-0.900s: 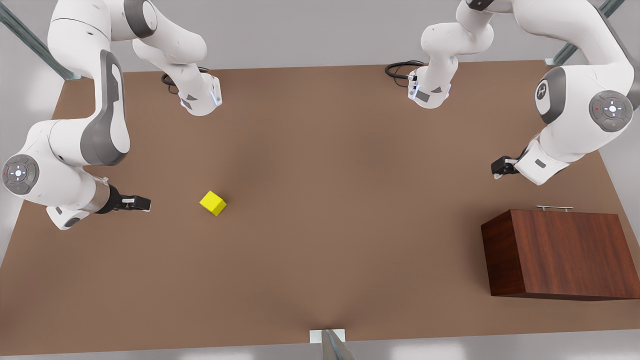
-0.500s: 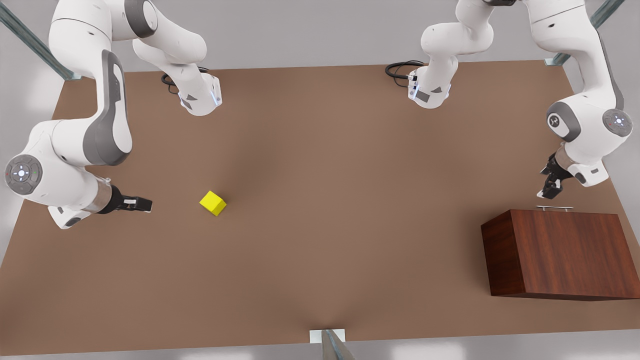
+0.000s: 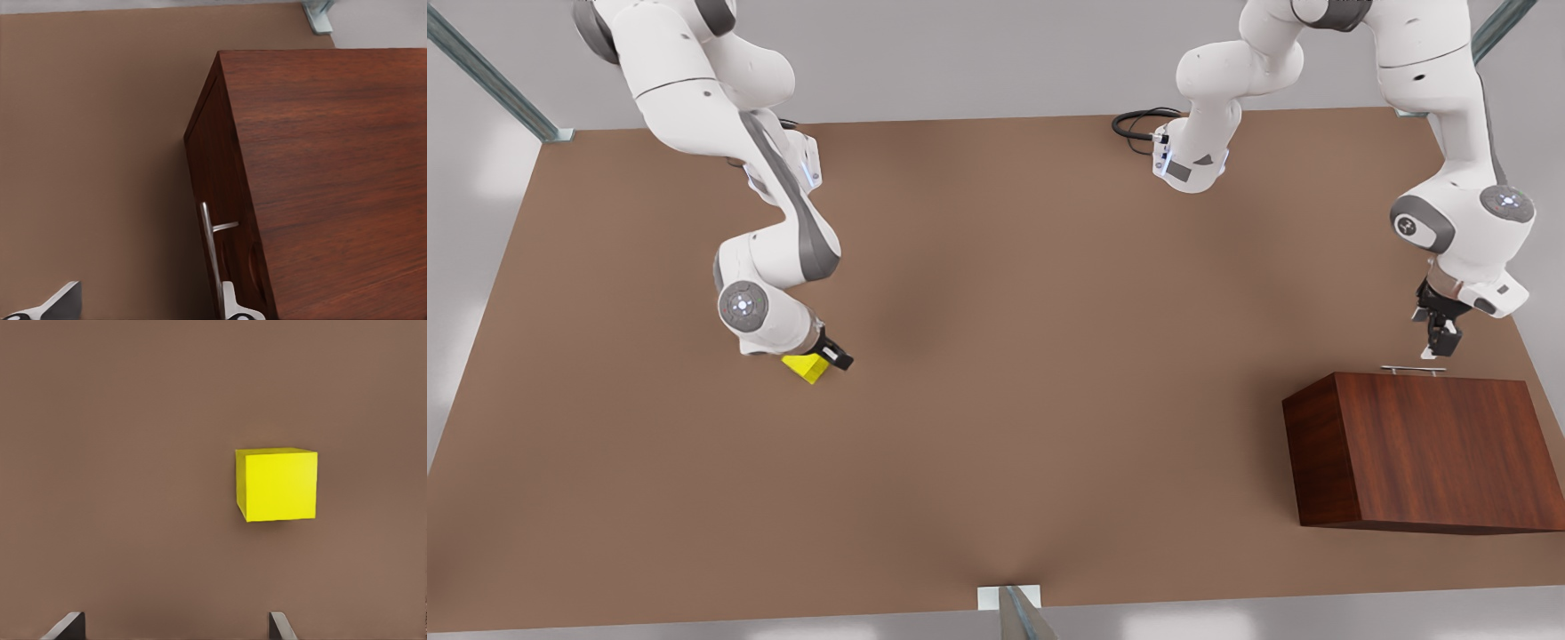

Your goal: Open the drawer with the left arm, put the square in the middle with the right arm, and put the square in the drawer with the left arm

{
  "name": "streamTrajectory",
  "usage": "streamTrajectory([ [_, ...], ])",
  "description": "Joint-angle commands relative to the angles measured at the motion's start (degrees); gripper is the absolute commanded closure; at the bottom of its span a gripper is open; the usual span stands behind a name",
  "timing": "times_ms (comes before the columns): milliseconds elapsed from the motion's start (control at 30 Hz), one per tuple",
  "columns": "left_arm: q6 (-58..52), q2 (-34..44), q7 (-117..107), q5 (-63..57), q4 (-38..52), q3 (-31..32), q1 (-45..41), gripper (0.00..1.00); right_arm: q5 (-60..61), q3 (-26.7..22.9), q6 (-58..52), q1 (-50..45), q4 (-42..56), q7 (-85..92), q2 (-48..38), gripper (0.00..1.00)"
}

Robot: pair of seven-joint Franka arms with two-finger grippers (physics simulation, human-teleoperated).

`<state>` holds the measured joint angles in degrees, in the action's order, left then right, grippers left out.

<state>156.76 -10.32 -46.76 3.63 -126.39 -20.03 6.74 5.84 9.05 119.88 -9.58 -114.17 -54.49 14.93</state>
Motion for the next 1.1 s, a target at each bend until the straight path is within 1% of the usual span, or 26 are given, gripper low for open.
streamTrajectory([
  [0,0.2,-0.1,0.0,1.2,0.0,0.0,0.0,0.00,0.0,0.0,0.0,0.0,0.0,0.0,0.1,0.00],
  [67,1.4,-0.8,0.1,1.2,0.0,0.1,0.8,0.00,-0.1,0.0,1.0,0.2,-0.4,0.1,1.1,0.00],
  [200,3.8,-2.8,0.1,1.2,0.1,0.3,0.9,0.00,-0.5,-0.6,5.3,1.4,-4.4,1.4,1.0,0.00],
  [333,5.0,-3.2,0.1,2.4,0.3,0.4,0.9,0.00,-0.5,-0.6,10.3,4.2,-8.4,7.0,0.8,0.00],
  [433,6.2,-4.8,0.1,2.4,0.4,0.7,0.9,0.00,-0.5,-0.6,10.7,5.8,-9.0,9.6,1.1,0.00],
  [500,6.3,-5.6,0.1,2.5,0.5,0.8,1.1,0.00,-0.5,-0.6,13.4,5.9,-10.3,10.5,1.4,0.00],
  [633,7.1,-6.1,0.1,2.5,0.6,0.9,1.1,0.00,-0.5,-0.7,15.1,7.2,-10.6,12.5,2.6,0.00],
  [733,7.1,-6.1,0.1,2.5,0.8,0.9,1.0,0.00,-0.5,-0.7,18.8,7.4,-13.0,13.9,3.0,0.00],
  [933,6.1,-6.4,0.1,2.7,0.4,1.0,1.1,0.00,-0.5,-0.6,18.9,7.3,-13.4,14.0,3.3,0.00],
  [1067,2.2,-5.2,0.1,2.7,0.2,1.0,1.1,0.00,-0.5,-0.7,20.6,8.1,-13.4,15.4,4.9,0.00],
])
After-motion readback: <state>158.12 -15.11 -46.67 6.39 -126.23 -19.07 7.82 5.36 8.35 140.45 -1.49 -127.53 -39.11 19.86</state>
